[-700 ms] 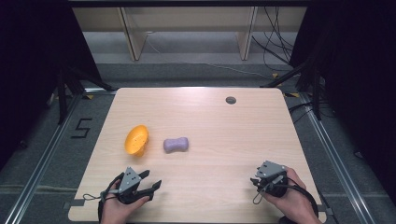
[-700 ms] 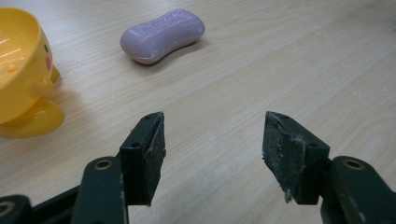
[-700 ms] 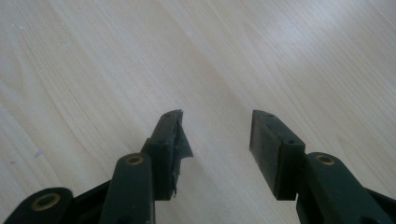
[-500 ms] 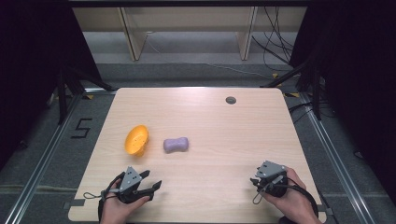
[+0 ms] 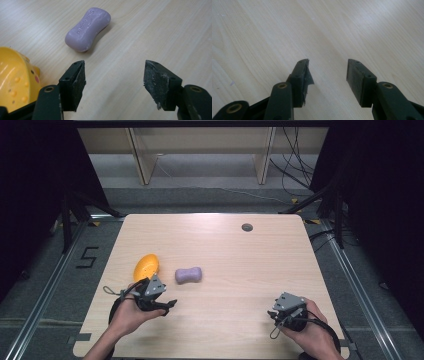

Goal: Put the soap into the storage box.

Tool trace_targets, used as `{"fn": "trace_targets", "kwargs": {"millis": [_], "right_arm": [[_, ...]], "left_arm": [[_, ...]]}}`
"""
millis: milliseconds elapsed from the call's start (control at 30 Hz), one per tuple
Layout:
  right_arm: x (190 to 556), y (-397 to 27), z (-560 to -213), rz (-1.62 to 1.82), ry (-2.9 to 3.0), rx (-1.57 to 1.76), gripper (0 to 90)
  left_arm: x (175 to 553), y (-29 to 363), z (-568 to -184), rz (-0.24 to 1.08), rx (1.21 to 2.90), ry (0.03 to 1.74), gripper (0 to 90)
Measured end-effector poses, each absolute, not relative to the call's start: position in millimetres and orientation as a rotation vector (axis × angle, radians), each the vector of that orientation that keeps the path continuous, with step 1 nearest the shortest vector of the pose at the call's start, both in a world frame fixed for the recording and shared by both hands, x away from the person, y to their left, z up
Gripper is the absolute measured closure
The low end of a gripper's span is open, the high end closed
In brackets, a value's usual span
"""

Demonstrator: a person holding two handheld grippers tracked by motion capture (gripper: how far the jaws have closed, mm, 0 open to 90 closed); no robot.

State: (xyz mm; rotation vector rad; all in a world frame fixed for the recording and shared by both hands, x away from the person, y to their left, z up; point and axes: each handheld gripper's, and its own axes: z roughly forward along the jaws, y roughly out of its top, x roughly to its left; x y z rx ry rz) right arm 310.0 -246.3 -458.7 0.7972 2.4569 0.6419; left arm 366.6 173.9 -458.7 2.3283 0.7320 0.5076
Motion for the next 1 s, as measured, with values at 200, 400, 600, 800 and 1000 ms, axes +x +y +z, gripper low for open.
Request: {"fn": "trace_targets", "kwargs": {"millis": [200,400,600,800,1000], "right_arm": [[309,-245,-459,0.642,2.455,0.807,52.8],[308,-246,-459,0.640,2.457,0.806,52.7],[308,-246,-459,0.639,2.459,0.814,52.8],[309,-246,-460,0.643,2.463,0.803,52.7],[309,-246,-460,0.642,2.467,0.799,52.7]], "left_arm": [[398,156,-456,0.508,2.373,0.720,34.4],[418,142,-459,0.546,2.408,0.721,36.3],[442,132,-461,0.543,2.483,0.652,35.6],[459,127,-463,0.515,2.579,0.563,35.4],[471,125,-464,0.423,2.680,0.509,34.9]]}}
